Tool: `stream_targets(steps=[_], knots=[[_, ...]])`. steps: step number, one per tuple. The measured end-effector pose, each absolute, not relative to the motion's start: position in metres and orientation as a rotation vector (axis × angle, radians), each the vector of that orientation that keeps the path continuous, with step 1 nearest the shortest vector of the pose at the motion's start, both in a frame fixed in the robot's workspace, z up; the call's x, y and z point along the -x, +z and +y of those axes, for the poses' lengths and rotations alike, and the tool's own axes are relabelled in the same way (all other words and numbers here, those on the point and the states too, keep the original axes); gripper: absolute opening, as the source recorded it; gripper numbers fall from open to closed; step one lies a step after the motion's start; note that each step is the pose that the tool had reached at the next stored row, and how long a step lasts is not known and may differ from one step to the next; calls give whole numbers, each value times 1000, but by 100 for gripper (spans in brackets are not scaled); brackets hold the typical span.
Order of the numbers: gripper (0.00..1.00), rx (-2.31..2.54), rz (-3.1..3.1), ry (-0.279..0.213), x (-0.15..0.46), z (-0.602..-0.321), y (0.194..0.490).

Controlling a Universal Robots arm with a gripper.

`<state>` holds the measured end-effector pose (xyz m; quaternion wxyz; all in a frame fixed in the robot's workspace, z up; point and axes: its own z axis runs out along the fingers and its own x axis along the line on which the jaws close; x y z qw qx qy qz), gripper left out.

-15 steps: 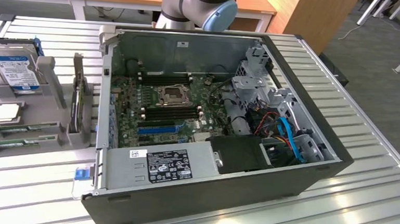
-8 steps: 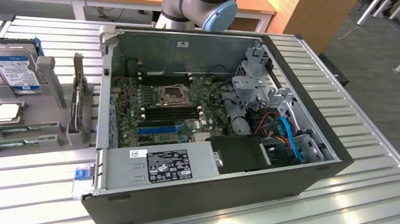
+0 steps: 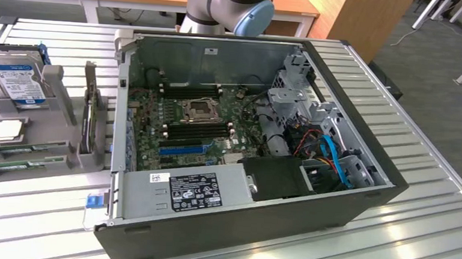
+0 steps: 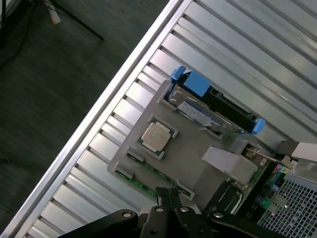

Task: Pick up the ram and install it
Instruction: 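Pick up the ram and move it above insertion slot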

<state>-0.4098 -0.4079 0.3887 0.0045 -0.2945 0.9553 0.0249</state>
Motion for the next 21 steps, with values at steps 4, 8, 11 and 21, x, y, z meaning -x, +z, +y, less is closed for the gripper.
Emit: stream_targets(steps=[4, 8, 11, 21], knots=[[10, 1007, 2967, 79, 410, -408, 389], [10, 1085, 2941, 79, 410, -408, 389], [10, 1139, 2921, 79, 410, -408, 389], [10, 1340, 2838, 80, 410, -408, 388]])
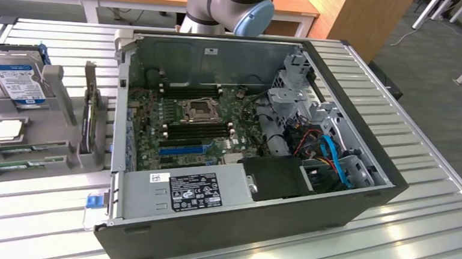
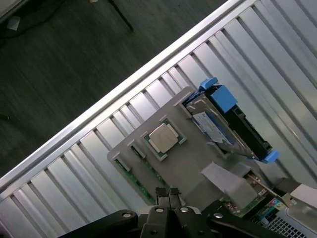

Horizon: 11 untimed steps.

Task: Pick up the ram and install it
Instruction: 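Pick up the ram and move it above insertion slot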

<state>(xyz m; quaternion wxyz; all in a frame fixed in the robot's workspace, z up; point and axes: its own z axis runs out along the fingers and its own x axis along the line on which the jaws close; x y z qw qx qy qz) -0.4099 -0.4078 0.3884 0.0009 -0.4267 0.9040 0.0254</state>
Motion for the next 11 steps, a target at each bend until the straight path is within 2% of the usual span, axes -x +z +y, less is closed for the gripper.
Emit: stream_targets(steps=[11], knots=[[10, 1564, 2726, 80, 410, -408, 388]])
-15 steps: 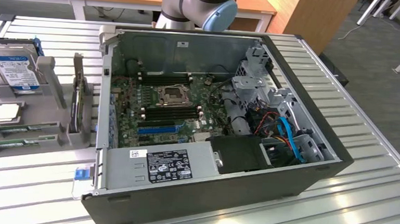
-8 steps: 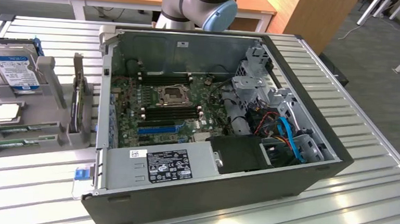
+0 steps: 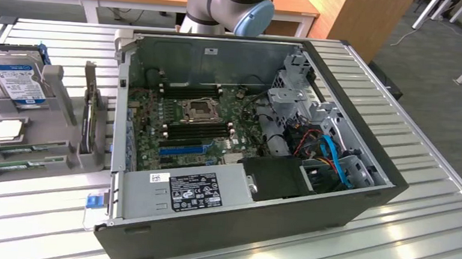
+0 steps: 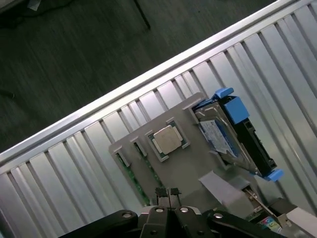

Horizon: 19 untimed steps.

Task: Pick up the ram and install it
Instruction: 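Pick up the ram and move it above insertion slot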

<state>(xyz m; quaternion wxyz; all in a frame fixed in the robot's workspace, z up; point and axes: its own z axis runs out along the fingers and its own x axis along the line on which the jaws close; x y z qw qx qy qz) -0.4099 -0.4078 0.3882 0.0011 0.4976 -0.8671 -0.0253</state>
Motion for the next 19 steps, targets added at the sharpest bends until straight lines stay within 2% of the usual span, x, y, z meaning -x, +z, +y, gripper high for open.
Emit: stream_targets(steps=[19], knots=[[10, -1908, -2483, -78, 410, -408, 388]])
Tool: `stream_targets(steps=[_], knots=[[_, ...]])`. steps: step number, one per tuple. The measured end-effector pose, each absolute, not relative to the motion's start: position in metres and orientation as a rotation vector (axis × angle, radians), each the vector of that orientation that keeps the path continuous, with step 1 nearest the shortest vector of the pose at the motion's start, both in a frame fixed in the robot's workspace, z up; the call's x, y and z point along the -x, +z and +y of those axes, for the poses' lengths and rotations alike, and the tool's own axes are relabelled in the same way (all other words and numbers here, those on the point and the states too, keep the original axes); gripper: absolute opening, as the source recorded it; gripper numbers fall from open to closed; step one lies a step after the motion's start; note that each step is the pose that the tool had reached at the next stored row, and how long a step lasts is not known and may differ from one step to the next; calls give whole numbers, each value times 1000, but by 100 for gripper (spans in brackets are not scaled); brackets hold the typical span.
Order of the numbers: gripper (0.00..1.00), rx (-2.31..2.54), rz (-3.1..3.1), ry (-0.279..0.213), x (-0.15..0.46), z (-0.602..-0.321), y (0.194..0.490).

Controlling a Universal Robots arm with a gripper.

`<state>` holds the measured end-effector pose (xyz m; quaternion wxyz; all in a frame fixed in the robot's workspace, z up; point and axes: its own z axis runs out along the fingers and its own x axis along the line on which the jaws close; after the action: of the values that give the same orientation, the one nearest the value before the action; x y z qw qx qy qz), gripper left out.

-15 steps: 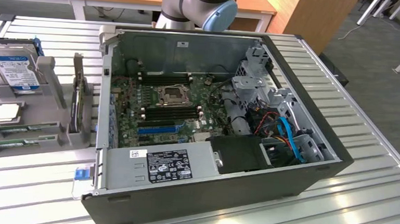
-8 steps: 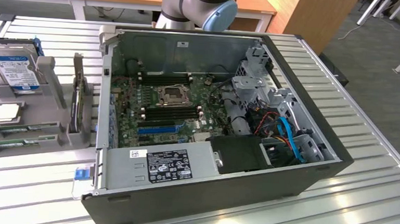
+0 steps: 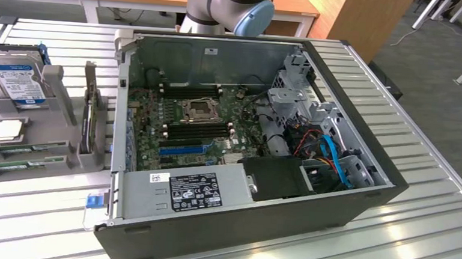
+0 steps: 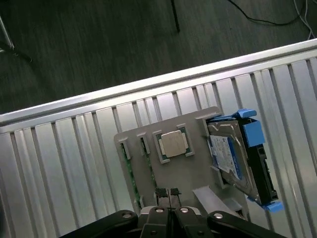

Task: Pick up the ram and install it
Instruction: 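Pick up the ram and move it above insertion slot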

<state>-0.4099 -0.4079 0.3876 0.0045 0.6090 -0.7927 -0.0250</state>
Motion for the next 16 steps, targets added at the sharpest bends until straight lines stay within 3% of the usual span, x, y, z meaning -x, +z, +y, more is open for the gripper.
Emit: stream_targets(steps=[16], knots=[[10, -2156, -2264, -76, 410, -408, 387]])
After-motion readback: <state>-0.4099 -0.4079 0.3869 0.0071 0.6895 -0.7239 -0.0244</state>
